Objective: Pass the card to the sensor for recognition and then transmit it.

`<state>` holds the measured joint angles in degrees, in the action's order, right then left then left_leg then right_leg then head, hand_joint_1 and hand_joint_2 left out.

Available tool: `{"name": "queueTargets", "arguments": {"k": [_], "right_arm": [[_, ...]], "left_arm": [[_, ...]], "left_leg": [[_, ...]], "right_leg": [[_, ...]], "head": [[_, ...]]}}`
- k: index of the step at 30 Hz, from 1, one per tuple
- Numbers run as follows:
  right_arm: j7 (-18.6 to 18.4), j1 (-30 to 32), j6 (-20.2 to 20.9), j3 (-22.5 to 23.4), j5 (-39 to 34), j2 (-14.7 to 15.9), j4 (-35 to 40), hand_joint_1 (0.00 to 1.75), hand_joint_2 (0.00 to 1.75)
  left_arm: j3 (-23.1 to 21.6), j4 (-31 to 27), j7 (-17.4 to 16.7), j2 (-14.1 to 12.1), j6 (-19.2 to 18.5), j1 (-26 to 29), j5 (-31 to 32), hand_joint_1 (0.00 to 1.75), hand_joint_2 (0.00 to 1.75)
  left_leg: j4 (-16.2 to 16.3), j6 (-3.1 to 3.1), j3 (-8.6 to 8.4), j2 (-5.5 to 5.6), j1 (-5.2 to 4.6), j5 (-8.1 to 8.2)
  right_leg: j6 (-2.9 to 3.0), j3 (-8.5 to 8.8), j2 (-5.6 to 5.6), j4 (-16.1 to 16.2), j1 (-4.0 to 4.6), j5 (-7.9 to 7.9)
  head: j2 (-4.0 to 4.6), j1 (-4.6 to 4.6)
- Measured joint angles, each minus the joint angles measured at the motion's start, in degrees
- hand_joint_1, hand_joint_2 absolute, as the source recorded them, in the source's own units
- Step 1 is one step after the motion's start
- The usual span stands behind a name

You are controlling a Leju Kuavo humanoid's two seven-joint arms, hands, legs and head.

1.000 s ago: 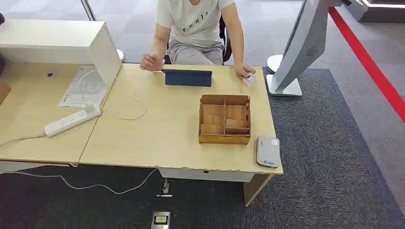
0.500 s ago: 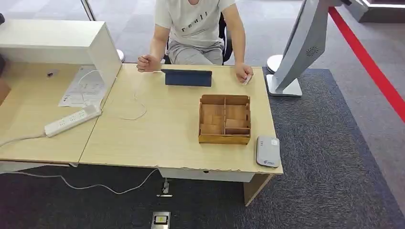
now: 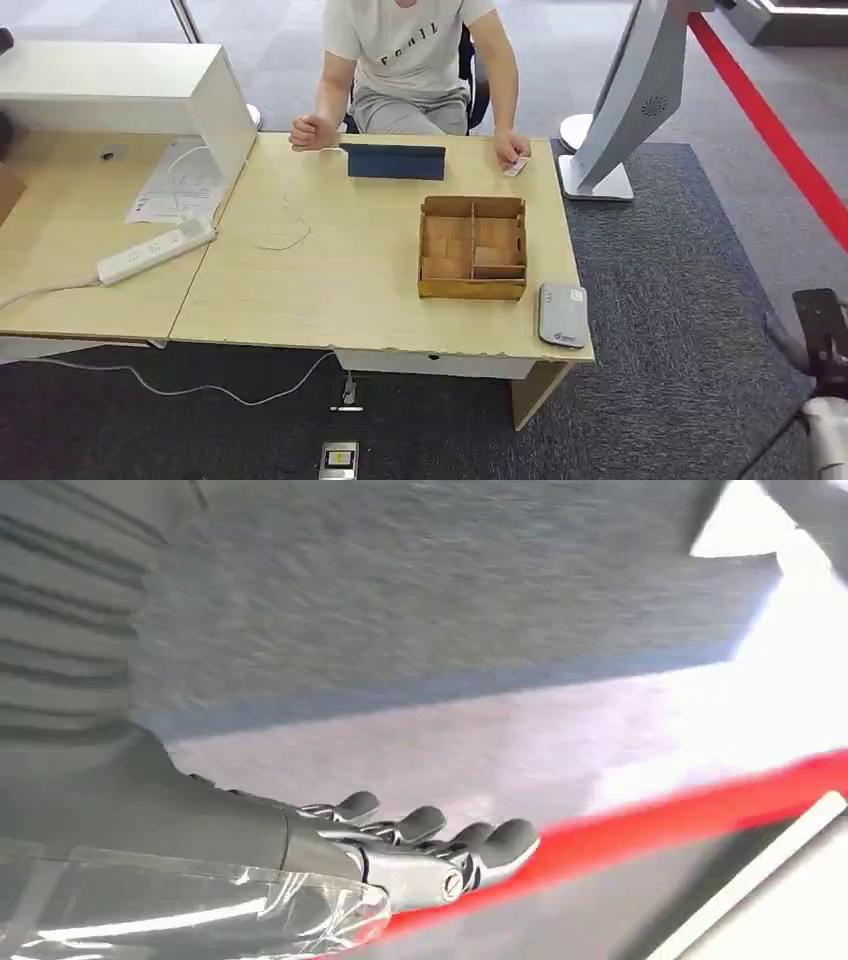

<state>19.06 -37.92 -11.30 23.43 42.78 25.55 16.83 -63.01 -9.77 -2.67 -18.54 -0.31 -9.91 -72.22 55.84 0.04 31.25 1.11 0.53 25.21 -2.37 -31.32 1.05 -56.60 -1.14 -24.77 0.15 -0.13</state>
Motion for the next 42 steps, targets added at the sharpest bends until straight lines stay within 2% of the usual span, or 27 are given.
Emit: {"name": "queueTargets", "arguments": {"k": [10,14,20,26,31,37,42], "right_arm": [[-1.4,-10.2,-0.7,-15.8,-1.2,-4.9,5.6,0.00,1.75],[-3.0,-14.6,-1.4,-24.2,-0.4,-7.0,7.1,0.00,1.75],[-4.6,-18.1,-4.3,-34.0,1.5,-9.4,7.7,0.00,1.75],[-7.9,-18.6,-6.7,-40.3,5.2,-10.8,7.7,0.00,1.75],[-10.6,-18.9,-10.4,-46.2,10.7,-11.4,7.6,0.00,1.75],[-13.1,-19.4,-12.4,-50.2,13.6,-11.7,7.5,0.00,1.75],[-13.6,-19.6,-13.0,-52.0,14.7,-11.7,7.5,0.00,1.75]], "left_arm": [[0.0,0.0,1.6,-0.5,-0.4,-0.1,0.1,0.00,0.00],[-0.1,0.0,2.3,-0.9,-1.2,-0.3,0.7,0.00,0.00],[-0.4,0.0,2.7,-1.3,-1.9,-0.1,0.7,0.00,0.00],[-0.4,0.0,2.3,-1.4,-1.9,-0.1,0.7,0.00,0.00],[-0.5,0.0,2.1,-1.6,-1.7,0.0,0.5,0.00,0.00],[-0.5,0.0,1.6,-1.6,-1.2,0.1,-0.5,0.00,0.00],[-0.5,0.0,1.6,-1.6,-1.1,0.2,-0.3,0.00,0.00]], "left_leg": [[0.0,0.04,0.15,0.11,0.08,-0.06],[0.0,0.03,0.12,0.10,0.08,-0.08],[0.0,0.04,0.16,0.18,0.09,-0.10],[0.0,0.04,0.17,0.18,0.09,-0.10],[0.0,0.04,0.17,0.17,0.09,-0.10],[0.0,0.04,0.16,0.15,0.09,-0.09],[0.0,0.04,0.17,0.16,0.09,-0.09]], "right_leg": [[0.04,-0.12,-0.15,-0.1,0.08,0.02],[0.04,-0.15,-0.14,-0.1,0.08,0.02],[0.05,-0.14,-0.21,-0.1,0.10,0.01],[0.04,-0.16,-0.21,-0.1,0.09,0.01],[0.04,-0.16,-0.21,0.0,0.09,0.01],[0.04,-0.17,-0.20,0.0,0.09,0.02],[0.04,-0.18,-0.20,0.0,0.09,0.02]], "head": [[0.00,0.00],[0.00,0.00],[0.00,-0.02],[0.00,0.00],[0.00,0.00],[0.00,0.00],[0.00,0.00]]}}
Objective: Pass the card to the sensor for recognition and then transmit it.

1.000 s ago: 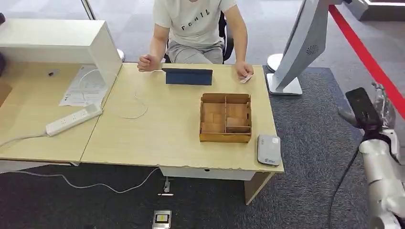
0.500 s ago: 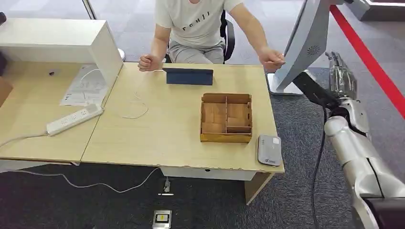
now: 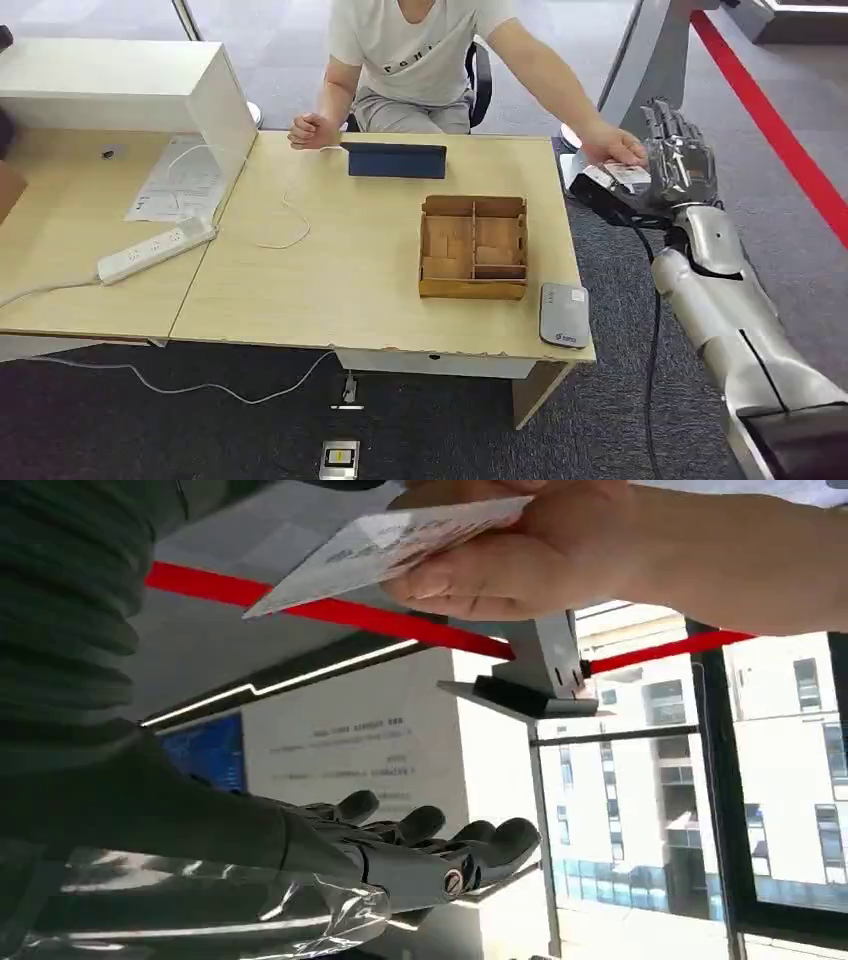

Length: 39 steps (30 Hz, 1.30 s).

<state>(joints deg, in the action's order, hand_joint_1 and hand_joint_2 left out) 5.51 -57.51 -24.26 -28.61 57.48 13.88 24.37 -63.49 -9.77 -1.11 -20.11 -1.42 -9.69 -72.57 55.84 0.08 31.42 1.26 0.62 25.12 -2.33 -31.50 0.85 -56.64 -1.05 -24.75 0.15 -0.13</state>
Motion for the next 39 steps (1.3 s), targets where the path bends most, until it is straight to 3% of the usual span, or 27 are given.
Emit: {"name": "queueTargets", "arguments": {"k": [6,7,8,28,39], "right_arm": [[0.0,-0.2,0.1,-1.3,0.1,0.5,0.0,0.00,1.75],[0.0,-0.2,0.1,-1.4,0.2,0.6,0.0,1.57,1.75],[0.0,-0.2,0.1,-1.4,0.2,0.7,0.0,1.75,1.75],[0.7,0.3,1.2,-2.6,-0.4,3.2,1.6,1.75,1.75],[3.1,5.0,-0.2,-2.6,-1.7,3.3,4.1,1.75,1.75]], "left_arm": [[0.0,0.0,0.6,0.0,0.0,0.0,0.2,0.00,0.00],[0.0,0.0,0.6,0.0,0.0,0.0,0.2,0.00,0.00],[0.0,0.0,0.7,-0.1,0.0,0.0,0.2,0.00,0.00],[0.0,0.0,1.3,-0.8,-0.8,0.0,0.5,0.00,0.00],[0.0,0.0,0.5,-0.8,-0.2,0.0,0.0,0.00,0.00]], "left_leg": [[0.0,0.00,0.00,0.00,0.00,0.00],[0.0,0.00,-0.01,0.00,0.00,0.00],[0.0,0.00,-0.01,-0.01,0.00,0.00],[0.0,0.00,0.00,-0.02,0.00,0.00],[0.0,0.00,-0.01,-0.01,0.00,0.00]], "right_leg": [[0.00,0.00,0.00,0.0,0.00,0.00],[0.00,0.00,0.00,0.0,0.00,0.00],[0.00,0.00,0.00,0.0,0.00,0.00],[0.00,-0.01,0.00,0.0,0.00,0.00],[0.00,0.00,0.00,0.0,0.01,0.00]], "head": [[0.00,0.00],[0.00,0.00],[0.00,0.00],[0.00,0.00],[0.00,-0.02]]}}
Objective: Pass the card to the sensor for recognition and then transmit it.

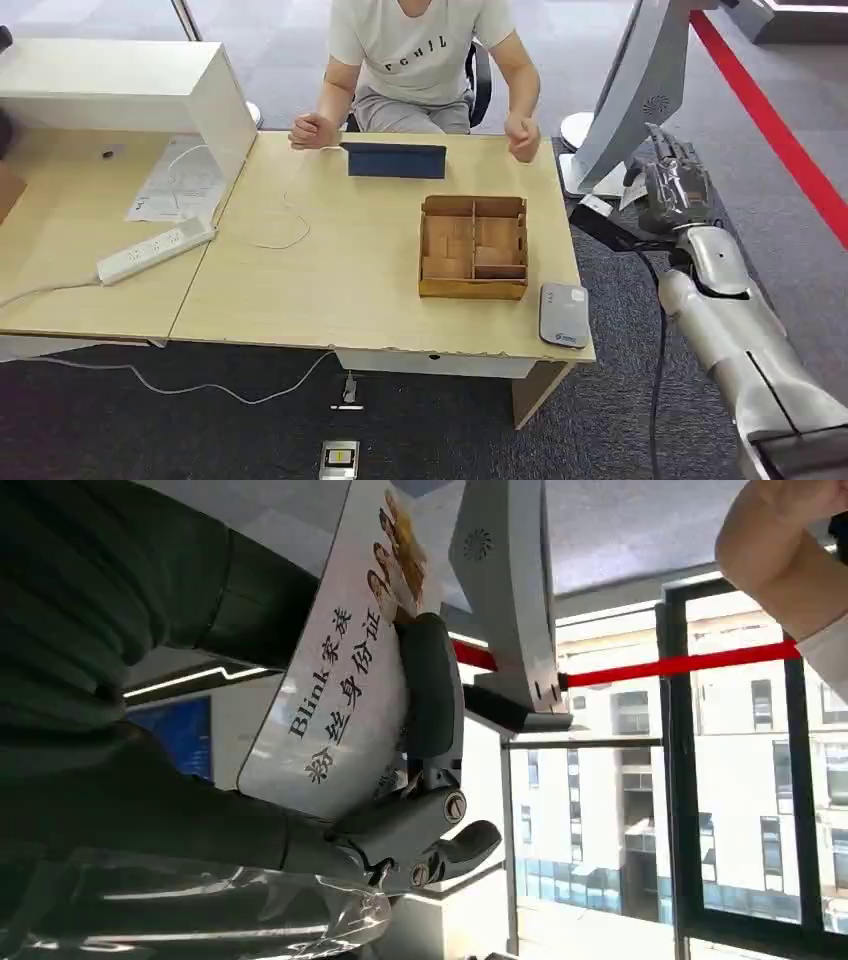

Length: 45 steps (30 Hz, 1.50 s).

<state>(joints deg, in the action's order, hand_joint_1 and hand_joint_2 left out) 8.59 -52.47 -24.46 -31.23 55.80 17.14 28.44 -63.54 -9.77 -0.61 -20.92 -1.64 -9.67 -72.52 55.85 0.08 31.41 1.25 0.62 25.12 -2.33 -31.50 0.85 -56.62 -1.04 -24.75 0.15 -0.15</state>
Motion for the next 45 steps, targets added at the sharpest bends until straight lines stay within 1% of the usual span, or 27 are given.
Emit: {"name": "queueTargets", "arguments": {"k": [4,10,20,28,30,35,38,41,45], "right_arm": [[0.3,3.5,-1.0,-0.1,1.1,0.2,1.6,1.75,1.75],[0.3,7.7,-0.8,-0.9,0.8,0.5,4.0,1.75,1.75],[0.7,10.2,-0.3,-1.8,1.1,0.6,5.5,1.75,1.75],[1.9,10.7,-0.2,-2.9,1.4,0.0,4.8,1.75,1.75],[2.0,10.8,0.4,-3.1,1.7,-0.2,4.5,1.75,1.75],[0.7,11.5,1.5,-3.5,2.0,-0.8,3.6,1.75,1.75],[0.0,12.2,2.3,-3.8,0.9,-0.8,2.5,1.75,1.75],[-0.1,13.0,2.5,-3.8,0.0,-0.3,1.4,1.75,1.75],[-0.7,14.2,2.9,-3.8,-0.5,0.6,0.5,1.75,1.75]], "left_arm": [[-0.1,0.0,-0.5,0.0,0.0,0.0,0.2,0.00,0.00],[-0.6,0.0,-0.5,-0.1,0.0,0.0,0.1,0.00,0.00],[-0.8,0.0,-0.3,-0.2,1.1,0.0,-0.8,0.00,0.00],[-0.8,0.0,-1.4,-0.2,1.8,0.0,-1.6,0.00,0.00],[-0.8,0.0,-1.8,-0.2,1.8,0.0,-1.9,0.00,0.00],[-0.8,0.0,-2.1,0.0,1.8,0.0,-2.1,0.00,0.00],[-0.8,0.0,-1.4,0.0,1.8,0.0,-1.9,0.00,0.00],[-0.8,0.0,-1.1,0.0,1.6,0.0,-1.7,0.00,0.00],[-0.9,0.0,-0.3,-0.2,0.2,0.0,-0.9,0.00,0.00]], "left_leg": [[0.0,0.00,0.00,0.00,0.00,0.00],[0.0,0.00,0.02,-0.01,0.00,0.00],[0.0,0.00,0.01,-0.02,0.00,0.00],[0.0,0.00,0.02,-0.01,0.00,0.00],[0.0,0.00,0.02,-0.02,0.00,0.00],[0.0,0.00,0.01,-0.01,0.00,0.00],[0.0,0.00,0.01,-0.01,0.00,0.01],[0.0,0.00,0.01,-0.02,0.00,0.01],[0.0,-0.01,0.02,-0.02,0.00,0.02]], "right_leg": [[0.00,0.00,0.00,0.0,0.00,0.00],[0.00,-0.02,0.00,0.0,0.00,0.00],[0.00,-0.01,0.00,0.0,0.01,0.00],[0.01,-0.01,0.00,0.0,0.01,0.00],[0.01,-0.01,0.00,0.0,0.01,-0.01],[0.01,-0.02,0.00,0.0,0.01,-0.01],[0.01,-0.02,0.00,0.0,0.01,-0.01],[0.01,-0.03,0.00,0.0,0.00,-0.01],[0.01,-0.02,0.00,0.1,0.00,-0.01]], "head": [[0.00,0.00],[0.00,0.02],[0.00,0.02],[0.00,0.02],[0.00,0.00],[0.00,0.02],[0.00,0.02],[0.00,0.00],[0.00,0.00]]}}
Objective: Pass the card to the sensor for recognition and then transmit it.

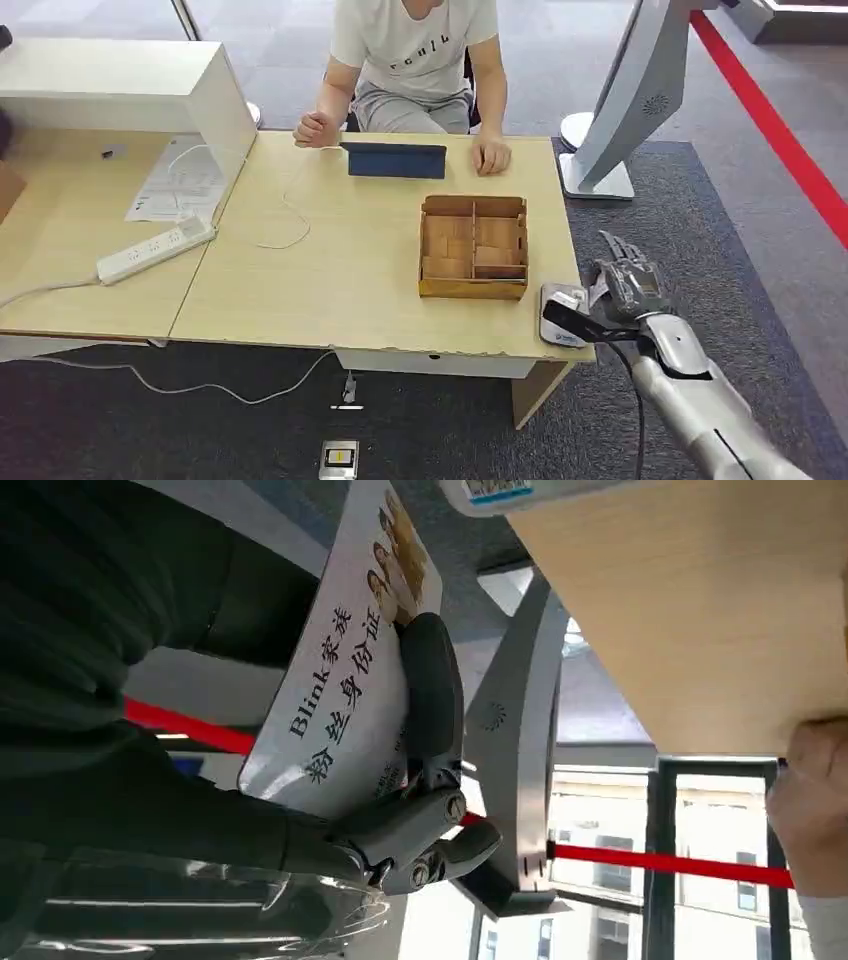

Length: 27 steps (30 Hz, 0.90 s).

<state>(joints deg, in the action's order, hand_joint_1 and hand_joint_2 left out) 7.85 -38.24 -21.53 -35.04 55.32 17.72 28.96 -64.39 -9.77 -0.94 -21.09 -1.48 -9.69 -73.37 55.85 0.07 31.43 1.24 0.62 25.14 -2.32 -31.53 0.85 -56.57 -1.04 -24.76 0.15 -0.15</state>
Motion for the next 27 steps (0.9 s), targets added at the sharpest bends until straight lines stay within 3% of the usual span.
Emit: {"name": "queueTargets", "arguments": {"k": [14,27], "right_arm": [[-1.0,3.0,0.6,0.0,-1.6,1.4,-2.4,1.75,1.75],[1.1,-0.1,0.4,0.2,-2.4,1.3,-2.2,1.75,1.75]], "left_arm": [[0.0,0.0,-0.5,-0.3,0.3,0.0,-0.1,0.00,0.00],[0.0,0.0,-0.6,-0.3,0.5,0.0,-0.3,0.00,0.00]], "left_leg": [[0.0,0.00,0.01,-0.02,0.00,0.00],[0.0,-0.01,0.01,-0.02,0.00,0.00]], "right_leg": [[0.00,0.01,0.00,0.0,0.00,0.00],[-0.01,0.02,0.00,0.0,0.00,0.01]], "head": [[0.00,0.02],[0.00,0.00]]}}
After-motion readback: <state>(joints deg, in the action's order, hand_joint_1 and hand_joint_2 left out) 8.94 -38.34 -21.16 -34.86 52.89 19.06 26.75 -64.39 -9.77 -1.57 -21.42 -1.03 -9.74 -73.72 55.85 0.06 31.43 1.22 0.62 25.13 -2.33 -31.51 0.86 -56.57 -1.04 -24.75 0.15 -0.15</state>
